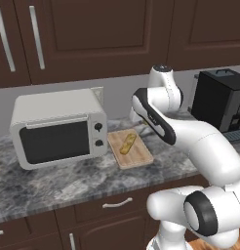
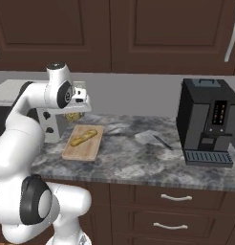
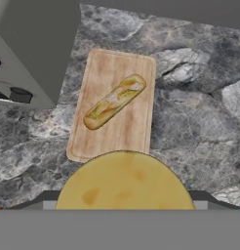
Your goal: Retrieve the sausage and cheese from the fridge and place them on the cutting board on the counter.
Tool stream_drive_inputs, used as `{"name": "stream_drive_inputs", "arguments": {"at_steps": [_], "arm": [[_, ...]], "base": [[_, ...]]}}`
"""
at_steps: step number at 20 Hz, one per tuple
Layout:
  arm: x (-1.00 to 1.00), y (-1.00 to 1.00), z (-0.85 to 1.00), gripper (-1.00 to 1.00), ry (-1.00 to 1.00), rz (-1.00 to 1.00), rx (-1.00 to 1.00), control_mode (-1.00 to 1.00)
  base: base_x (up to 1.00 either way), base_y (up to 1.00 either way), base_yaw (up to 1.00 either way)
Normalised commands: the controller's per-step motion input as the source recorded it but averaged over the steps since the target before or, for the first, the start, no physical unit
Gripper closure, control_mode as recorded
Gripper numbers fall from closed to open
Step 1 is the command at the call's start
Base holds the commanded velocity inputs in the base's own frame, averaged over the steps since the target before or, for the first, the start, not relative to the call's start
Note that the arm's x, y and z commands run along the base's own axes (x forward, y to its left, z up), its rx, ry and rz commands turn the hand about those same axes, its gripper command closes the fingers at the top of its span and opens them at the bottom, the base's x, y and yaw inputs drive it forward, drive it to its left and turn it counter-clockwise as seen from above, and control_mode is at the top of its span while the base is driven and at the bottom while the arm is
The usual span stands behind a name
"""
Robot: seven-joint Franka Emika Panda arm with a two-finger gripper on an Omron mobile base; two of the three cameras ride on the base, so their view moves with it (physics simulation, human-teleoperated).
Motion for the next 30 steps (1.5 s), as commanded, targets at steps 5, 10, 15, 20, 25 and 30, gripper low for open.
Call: {"name": "stream_drive_inputs", "arguments": {"at_steps": [5, 10, 15, 20, 25, 30], "arm": [[0.00, 0.00, 0.00, 1.00, 0.00, 0.00, 0.00, 1.00], [0.00, 0.00, 0.00, 1.00, 0.00, 0.00, 0.00, 1.00], [0.00, 0.00, 0.00, 1.00, 0.00, 0.00, 0.00, 1.00], [0.00, 0.00, 0.00, 1.00, 0.00, 0.00, 0.00, -1.00], [0.00, 0.00, 0.00, 1.00, 0.00, 0.00, 0.00, -1.00], [-0.02, 0.00, -0.02, 1.00, 0.00, 0.00, 0.00, -1.00]], "base": [[0.02, 0.00, 0.00], [0.00, 0.00, 0.00], [0.00, 0.00, 0.00], [0.00, 0.00, 0.00], [0.00, 0.00, 0.00], [0.00, 0.00, 0.00]]}}
